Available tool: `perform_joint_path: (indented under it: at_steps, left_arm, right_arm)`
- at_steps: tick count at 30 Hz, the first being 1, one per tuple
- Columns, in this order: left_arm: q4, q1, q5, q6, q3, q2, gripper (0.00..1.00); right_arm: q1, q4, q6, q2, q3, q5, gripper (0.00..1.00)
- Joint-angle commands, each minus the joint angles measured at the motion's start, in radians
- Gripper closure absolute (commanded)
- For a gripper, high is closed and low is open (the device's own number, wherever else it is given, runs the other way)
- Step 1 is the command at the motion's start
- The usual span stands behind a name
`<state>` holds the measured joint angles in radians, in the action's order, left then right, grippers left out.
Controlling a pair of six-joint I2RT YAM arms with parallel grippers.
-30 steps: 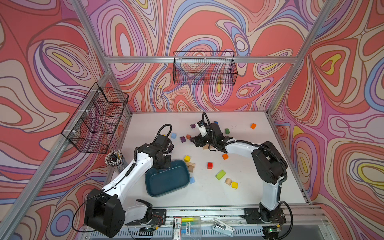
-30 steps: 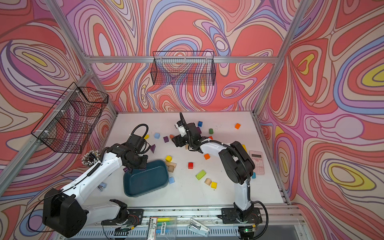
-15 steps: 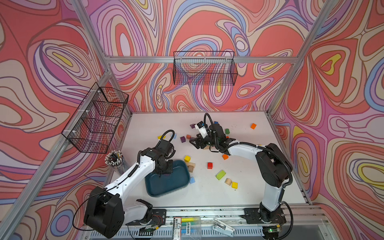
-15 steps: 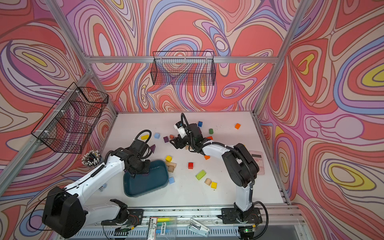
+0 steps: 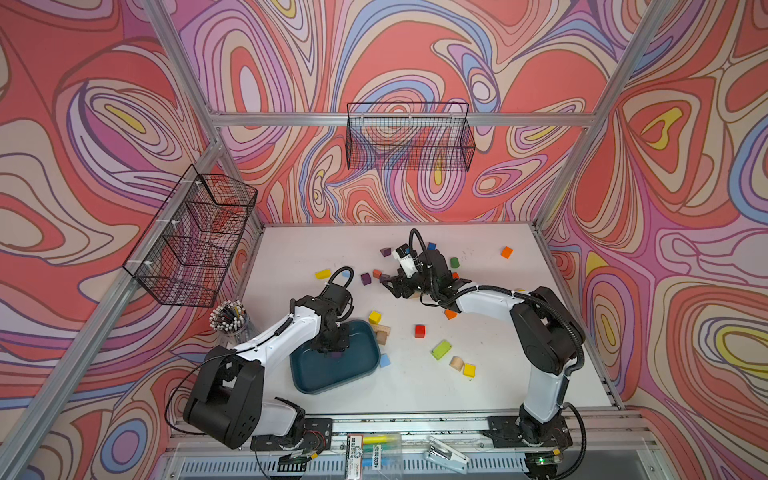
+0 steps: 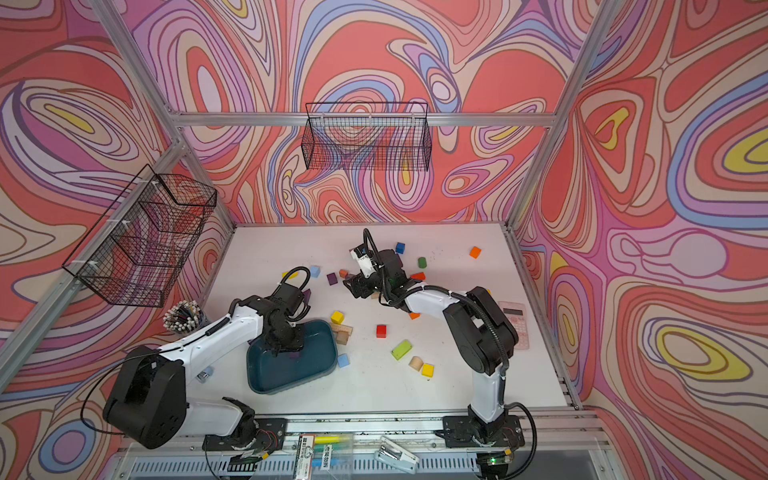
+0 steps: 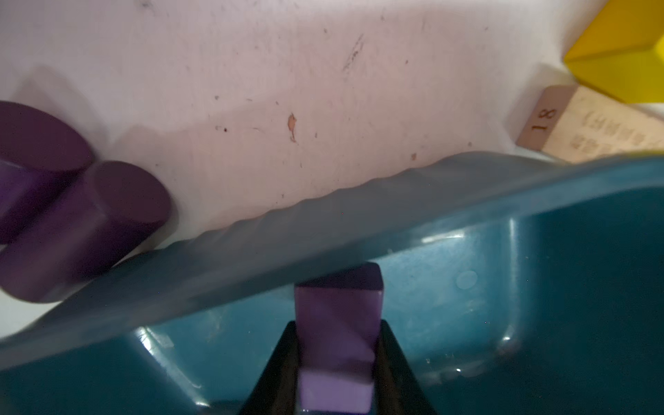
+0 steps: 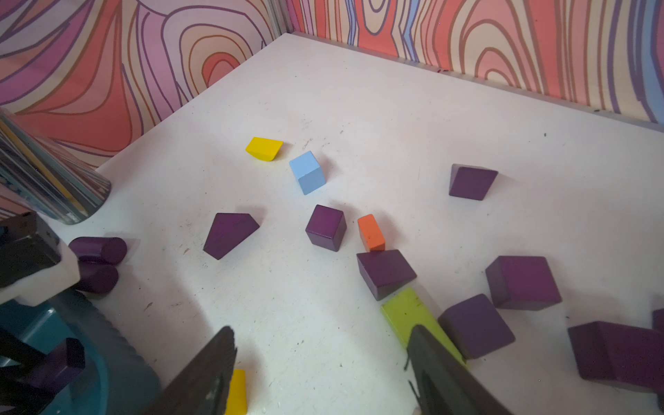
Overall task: Pick purple bricks into the storage bin
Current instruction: Place the building block in the storage box.
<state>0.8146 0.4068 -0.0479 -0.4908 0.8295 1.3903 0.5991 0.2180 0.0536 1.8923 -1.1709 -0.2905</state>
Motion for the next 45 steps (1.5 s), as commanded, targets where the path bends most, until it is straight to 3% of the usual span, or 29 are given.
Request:
perform_joint_path:
  at_steps: [1,8,16,28,45]
  left_arm:
    - [0.005,0.005,0.023,-0.013,0.006,0.012,0.73]
    - [0.029,0.006,0.052,-0.027,0.024,-0.05,0.48]
    - [0.089,0.006,0.092,-0.033,0.079,-0.107,0.32]
    - [0.177,0.004,0.124,0.013,0.268,-0.121,0.29]
    - [0.102,0.005,0.14,0.238,0.456,0.086,0.24]
  right_arm:
    - [0.007,0.03,-0.019,-0.036,0.02,0.037,0.21]
    - [0.007,0.046,-0.008,-0.017,0.017,0.06,0.21]
    - [0.007,0.059,0.026,0.0,0.017,0.096,0.21]
    - [0.007,0.107,0.09,-0.034,0.075,0.221,0.21]
    - [0.007,0.247,0.103,-0.021,0.141,0.258,0.21]
